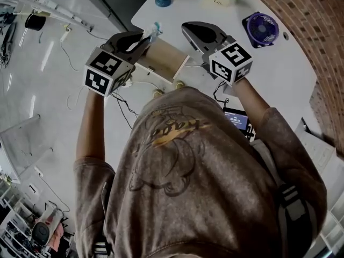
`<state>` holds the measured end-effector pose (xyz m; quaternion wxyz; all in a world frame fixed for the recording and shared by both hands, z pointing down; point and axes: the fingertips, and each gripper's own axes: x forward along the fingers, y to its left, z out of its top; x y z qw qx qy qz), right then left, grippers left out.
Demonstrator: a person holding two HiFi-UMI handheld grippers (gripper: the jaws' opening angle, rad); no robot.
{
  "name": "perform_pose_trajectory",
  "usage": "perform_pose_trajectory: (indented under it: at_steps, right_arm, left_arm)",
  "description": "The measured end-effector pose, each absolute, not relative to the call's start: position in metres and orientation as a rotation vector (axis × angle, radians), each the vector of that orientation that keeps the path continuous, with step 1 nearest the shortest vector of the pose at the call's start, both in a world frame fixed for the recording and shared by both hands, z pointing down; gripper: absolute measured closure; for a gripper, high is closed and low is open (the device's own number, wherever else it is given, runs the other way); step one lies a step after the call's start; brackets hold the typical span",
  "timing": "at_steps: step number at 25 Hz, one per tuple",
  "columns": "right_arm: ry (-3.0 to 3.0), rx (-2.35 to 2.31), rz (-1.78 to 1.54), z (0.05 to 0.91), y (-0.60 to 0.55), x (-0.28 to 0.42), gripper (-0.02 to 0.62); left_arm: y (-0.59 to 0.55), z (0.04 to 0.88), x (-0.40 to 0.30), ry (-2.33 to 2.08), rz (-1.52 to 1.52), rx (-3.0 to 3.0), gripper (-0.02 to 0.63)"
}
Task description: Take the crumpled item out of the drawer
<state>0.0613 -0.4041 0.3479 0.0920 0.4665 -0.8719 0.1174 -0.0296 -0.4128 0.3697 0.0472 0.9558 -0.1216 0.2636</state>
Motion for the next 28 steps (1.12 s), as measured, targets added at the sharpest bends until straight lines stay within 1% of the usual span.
perform_pose_trajectory:
  at_steps: [5,14,22,28]
  right_arm:
    - [-2.612,1.428,0.337,0.336,-0.406,0.064,0.598]
    - [-2.638,1.437,0.296,0.324,-0.408,0.069,0.598]
    - [-2.609,1.479,0.334,0.339,-0.394,0.082,0.598]
    - [-2.598,1.490,0.374,0.355,-0.388,0.086,0.598]
  left_arm:
    - [-0.417,0.342,-0.037,-0.515,0.601,2.895,0.551]
    - [-0.421,0.323,-0.047,-0.698,0.274,2.796,0.551]
    - [-0.419,0.334,-0.054,-0.756,0.173,2.752,0.551]
    - [-0.419,0.347,-0.057,-0.794,0.161,2.717,0.551]
